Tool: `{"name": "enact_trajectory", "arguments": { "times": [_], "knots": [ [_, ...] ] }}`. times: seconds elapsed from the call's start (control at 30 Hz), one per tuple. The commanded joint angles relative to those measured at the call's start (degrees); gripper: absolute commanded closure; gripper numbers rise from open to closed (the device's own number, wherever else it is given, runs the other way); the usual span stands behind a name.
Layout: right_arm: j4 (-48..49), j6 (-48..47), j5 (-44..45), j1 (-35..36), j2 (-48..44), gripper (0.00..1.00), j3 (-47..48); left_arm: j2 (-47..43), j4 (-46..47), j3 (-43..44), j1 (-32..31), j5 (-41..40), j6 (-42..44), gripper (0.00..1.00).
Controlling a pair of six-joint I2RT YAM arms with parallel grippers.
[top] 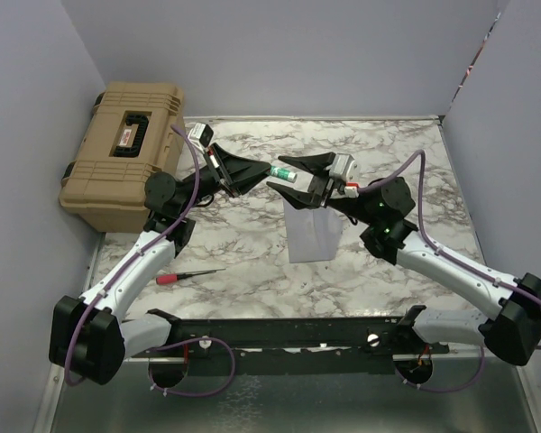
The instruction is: Place the letter into the envelope and seal it
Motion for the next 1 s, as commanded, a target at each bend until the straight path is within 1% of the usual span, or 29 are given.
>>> {"name": "enact_trajectory", "arguments": {
  "times": [0.0,0.1,0.2,0.33,0.47,0.6,0.87,0.97],
  "knots": [
    [13.1,0.2,-3.3,-0.2,2.6,0.44,-2.7,-1.6,0.7,0.3,0.1,-2.0,-1.2,0.95],
    [21.9,2.5,-4.2,-0.2,4.2,0.49,-5.2,-1.7,1.2,-0.1,0.1,-2.1,-2.0,0.96],
    [25.8,3.4,-4.4,-0.1,4.9,0.54,-6.2,-1.8,1.6,-0.9,0.1,-2.2,-2.8,0.96],
    [25.9,3.3,-4.5,-0.2,4.7,0.55,-6.2,-1.8,1.9,-1.5,0.1,-2.3,-3.3,0.96],
    [25.4,3.3,-4.8,-0.1,4.4,0.53,-6.0,-1.8,2.0,-1.8,0.1,-2.5,-3.4,0.96],
    [22.6,2.2,-5.0,-0.2,4.6,0.53,-5.0,-2.0,2.2,-1.5,0.1,-2.4,-3.6,0.96],
    [21.4,1.7,-5.4,-0.2,5.7,0.6,-3.1,-2.1,2.2,-1.4,0.1,-2.2,-3.5,0.96],
    [20.9,1.9,-5.6,-0.1,6.3,0.67,-2.0,-2.1,2.2,-1.4,0.0,-2.2,-3.5,0.96]
  ]
}}
